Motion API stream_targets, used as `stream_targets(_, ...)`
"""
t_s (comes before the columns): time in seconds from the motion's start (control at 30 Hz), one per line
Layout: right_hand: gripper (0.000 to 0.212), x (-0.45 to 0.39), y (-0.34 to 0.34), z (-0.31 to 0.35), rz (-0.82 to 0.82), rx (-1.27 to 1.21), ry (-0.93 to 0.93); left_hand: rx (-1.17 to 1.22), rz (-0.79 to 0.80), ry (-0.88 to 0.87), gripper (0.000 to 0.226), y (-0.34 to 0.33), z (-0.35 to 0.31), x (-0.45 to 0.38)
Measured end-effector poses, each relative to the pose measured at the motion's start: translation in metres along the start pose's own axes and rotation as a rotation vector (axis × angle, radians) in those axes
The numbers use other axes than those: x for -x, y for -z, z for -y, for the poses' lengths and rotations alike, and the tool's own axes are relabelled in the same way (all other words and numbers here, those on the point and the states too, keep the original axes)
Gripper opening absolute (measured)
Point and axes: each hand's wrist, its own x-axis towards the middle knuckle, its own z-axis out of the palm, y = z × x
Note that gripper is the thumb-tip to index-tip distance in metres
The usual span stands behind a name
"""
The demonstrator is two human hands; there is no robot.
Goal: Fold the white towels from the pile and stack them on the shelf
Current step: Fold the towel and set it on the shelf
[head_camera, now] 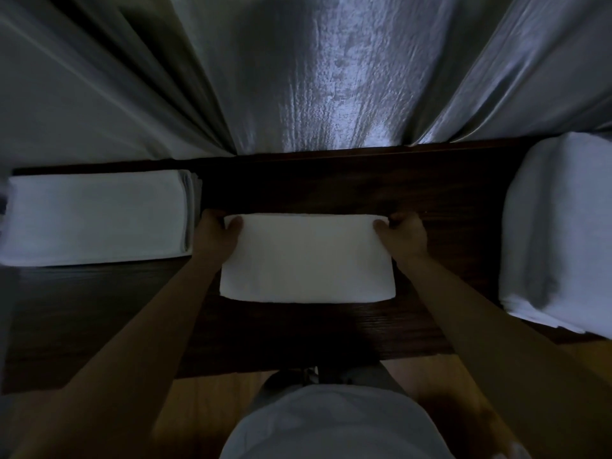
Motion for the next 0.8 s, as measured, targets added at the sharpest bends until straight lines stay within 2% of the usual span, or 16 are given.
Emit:
stream_targets(0.07, 0.019, -0.003, 0.0, 0.001, 0.018, -0.03, -0.042, 0.039, 0.012, 0.016, 0.043, -0.001, -0.003, -0.001)
stream_targets(0.17, 0.031, -0.011, 0.002, 0.001, 0.02, -0.074, -0.101, 0.053, 0.017, 0.019, 0.039, 0.0, -0.006, -0.003)
stream_targets(0.27, 0.037, -0.011, 0.001, -0.001, -0.042, -0.004, -0.081, -0.117, -0.099, -0.046, 0.039, -0.001, -0.006, 0.002)
stream_targets(0.3, 0.039, -0.005, 0.0, -0.001, -0.1, 0.084, 0.01, -0.201, -0.178, -0.139, 0.039, -0.003, -0.005, 0.008)
stream_targets(0.37, 0.039, 0.014, -0.006, -0.003, -0.217, 0.325, 0.36, -0.337, -0.272, -0.462, 0.04, -0.013, -0.005, 0.027)
stream_targets(0.43, 0.039, 0.041, -0.024, -0.008, -0.158, 0.461, 0.733, -0.435, -0.156, -0.802, 0.044, -0.034, -0.005, 0.052)
stream_targets(0.5, 0.044, 0.062, -0.051, -0.016, 0.026, 0.565, 0.943, -0.581, 0.049, -0.952, 0.055, -0.059, 0.0, 0.072)
stream_targets(0.6, 0.058, 0.07, -0.084, -0.032, 0.145, 0.762, 0.948, -0.732, 0.145, -0.911, 0.07, -0.083, 0.011, 0.078)
stream_targets(0.8, 0.073, 0.043, -0.058, -0.054, 0.043, 0.896, 0.852, -0.761, 0.071, -0.729, 0.101, -0.062, 0.031, 0.048)
